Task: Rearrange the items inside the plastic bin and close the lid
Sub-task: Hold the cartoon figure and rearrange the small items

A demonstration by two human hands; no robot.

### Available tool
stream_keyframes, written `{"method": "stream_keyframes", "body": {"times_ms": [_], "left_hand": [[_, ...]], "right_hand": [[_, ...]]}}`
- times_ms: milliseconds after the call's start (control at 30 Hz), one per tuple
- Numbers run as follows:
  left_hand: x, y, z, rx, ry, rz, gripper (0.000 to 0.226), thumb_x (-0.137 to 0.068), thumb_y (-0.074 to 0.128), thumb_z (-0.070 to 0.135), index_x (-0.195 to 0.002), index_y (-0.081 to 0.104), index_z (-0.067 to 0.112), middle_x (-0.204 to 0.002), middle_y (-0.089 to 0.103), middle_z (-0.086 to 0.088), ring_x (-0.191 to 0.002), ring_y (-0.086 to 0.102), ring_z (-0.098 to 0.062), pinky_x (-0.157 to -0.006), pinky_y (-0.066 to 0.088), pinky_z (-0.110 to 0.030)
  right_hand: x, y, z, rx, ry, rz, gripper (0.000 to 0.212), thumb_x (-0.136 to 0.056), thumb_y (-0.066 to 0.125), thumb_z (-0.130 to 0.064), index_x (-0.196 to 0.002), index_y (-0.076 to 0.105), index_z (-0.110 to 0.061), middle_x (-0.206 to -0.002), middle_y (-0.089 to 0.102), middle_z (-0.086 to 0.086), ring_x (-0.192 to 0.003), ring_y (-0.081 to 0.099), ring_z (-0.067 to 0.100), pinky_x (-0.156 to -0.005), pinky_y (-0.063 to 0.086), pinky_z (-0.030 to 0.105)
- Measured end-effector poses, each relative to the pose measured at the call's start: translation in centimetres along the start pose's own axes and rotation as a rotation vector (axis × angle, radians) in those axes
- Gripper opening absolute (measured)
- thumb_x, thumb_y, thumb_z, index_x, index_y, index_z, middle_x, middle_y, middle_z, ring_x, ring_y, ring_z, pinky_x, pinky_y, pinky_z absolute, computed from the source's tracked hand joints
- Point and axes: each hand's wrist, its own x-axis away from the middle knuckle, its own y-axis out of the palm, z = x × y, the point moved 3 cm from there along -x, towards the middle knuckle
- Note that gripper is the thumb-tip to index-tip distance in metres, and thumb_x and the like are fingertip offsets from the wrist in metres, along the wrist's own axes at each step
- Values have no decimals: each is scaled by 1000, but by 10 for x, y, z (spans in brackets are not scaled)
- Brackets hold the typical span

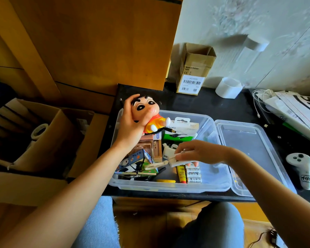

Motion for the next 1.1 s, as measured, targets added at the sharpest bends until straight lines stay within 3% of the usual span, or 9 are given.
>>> {"method": "stream_keyframes", "body": {"times_ms": [100, 200, 333, 433, 700, 767, 867, 1033, 1100], "left_hand": [[2, 1, 1, 0, -4, -16, 61, -80, 67, 44, -131, 41, 24, -123, 53, 0, -108, 58, -13, -83, 54, -28], [4, 1, 4, 3, -1, -17, 63, -76, 63, 43, -132, 40, 24, -124, 52, -1, -108, 58, -13, -81, 55, -26], [6, 1, 4, 11, 8, -24, 64, -76, 63, 42, -133, 39, 26, -124, 51, 1, -105, 59, -10, -71, 52, -16], [6, 1, 4, 27, 10, -28, 65, -76, 63, 40, -134, 38, 25, -124, 50, 3, -104, 59, -8, -69, 51, -15], [9, 2, 4, 31, 30, -12, 61, -77, 67, 34, -131, 39, 25, -120, 53, 7, -100, 61, 0, -65, 51, -13], [9, 2, 4, 36, 35, -10, 60, -76, 66, 31, -129, 40, 25, -118, 53, 10, -99, 61, 1, -65, 51, -13], [8, 2, 4, 53, 34, -18, 58, -76, 66, 28, -128, 40, 25, -116, 54, 12, -100, 61, 0, -66, 52, -14], [8, 2, 3, 38, 44, -19, 63, -75, 69, 36, -130, 39, 24, -117, 53, 14, -103, 60, -1, -68, 52, -15], [8, 1, 2, 32, 46, -17, 60, -77, 66, 30, -130, 39, 24, -116, 53, 17, -102, 60, 1, -67, 52, -14]], "right_hand": [[4, -4, 4, -22, 4, 27, 9, -89, 54, -44, -94, 59, -38, -80, 61, -18, -71, 58, -4, -70, 50, 19], [0, 6, 12, 64, 43, 13, 18, -91, 54, -39, -104, 56, -28, -86, 61, -10, -65, 55, -2, -63, 49, 15], [-19, 37, 22, 213, 94, -19, 35, -90, 58, -32, -118, 52, -12, -102, 59, 2, -73, 52, 7, -66, 47, 18], [-31, 45, 22, 225, 94, 76, 37, -86, 65, -29, -118, 54, -14, -110, 60, 2, -89, 55, 12, -78, 49, 22], [-41, 48, 21, 523, 112, 109, 45, -80, 67, -44, -118, 61, -19, -110, 65, 2, -98, 58, 17, -83, 48, 29], [-41, 48, 19, 494, 100, 115, 42, -83, 66, -37, -121, 60, -19, -112, 64, 1, -95, 59, 16, -84, 46, 29], [-41, 40, 12, 357, 41, 121, 28, -85, 65, -19, -114, 64, -16, -109, 67, -1, -68, 55, -3, -74, 49, 16], [-36, 17, 0, 241, -47, 165, 13, -86, 64, -15, -96, 71, -20, -87, 68, -11, -66, 62, -7, -66, 51, 12], [-34, 17, -9, 74, -121, 70, 17, -87, 63, -17, -100, 70, -27, -85, 68, -16, -65, 64, -4, -68, 55, 18]]}}
